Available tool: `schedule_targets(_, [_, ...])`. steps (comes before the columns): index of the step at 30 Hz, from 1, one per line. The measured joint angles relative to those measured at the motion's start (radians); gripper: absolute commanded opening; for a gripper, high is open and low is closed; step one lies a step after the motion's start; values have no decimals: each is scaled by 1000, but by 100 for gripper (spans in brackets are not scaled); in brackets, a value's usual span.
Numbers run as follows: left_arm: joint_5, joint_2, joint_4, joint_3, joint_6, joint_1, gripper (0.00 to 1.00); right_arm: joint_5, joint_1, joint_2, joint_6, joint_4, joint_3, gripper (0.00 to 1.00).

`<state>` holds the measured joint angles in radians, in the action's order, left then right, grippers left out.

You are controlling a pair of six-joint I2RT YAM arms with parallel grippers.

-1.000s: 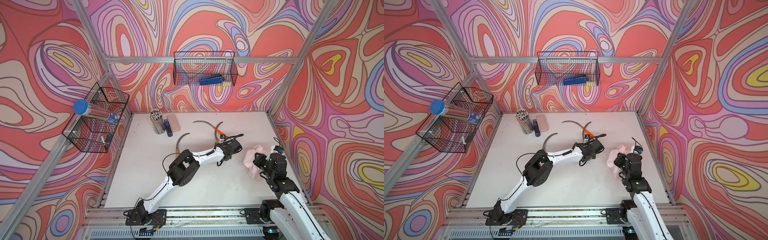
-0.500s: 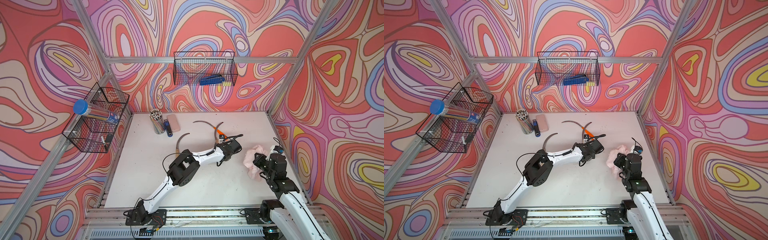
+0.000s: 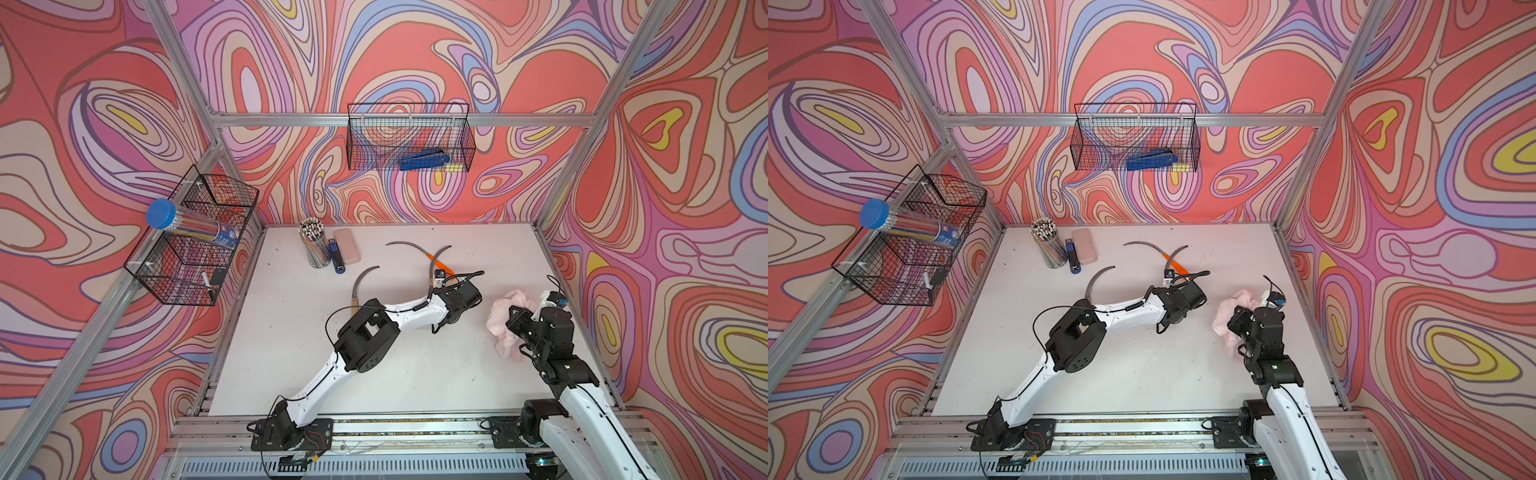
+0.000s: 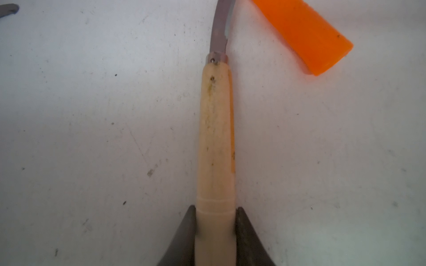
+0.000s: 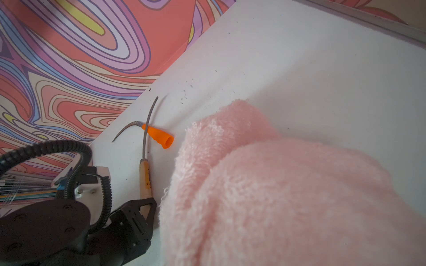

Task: Wipe small sickles with rags
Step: Pick up the small sickle from the center of the board.

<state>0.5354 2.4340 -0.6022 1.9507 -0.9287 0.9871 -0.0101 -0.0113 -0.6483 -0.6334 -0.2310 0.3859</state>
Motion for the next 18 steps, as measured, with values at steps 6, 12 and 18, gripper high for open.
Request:
schedule_targets(6, [6,-18,5,-29,-3,0,10,0,0,1,0,0,0,0])
schedule_targets(12, [18,-90,8,-140,-7,0,3,0,0,1,0,0,0,0])
schedule_targets(18, [40,-208,29,-251,8,0,0,0,0,5,0,0,0,0])
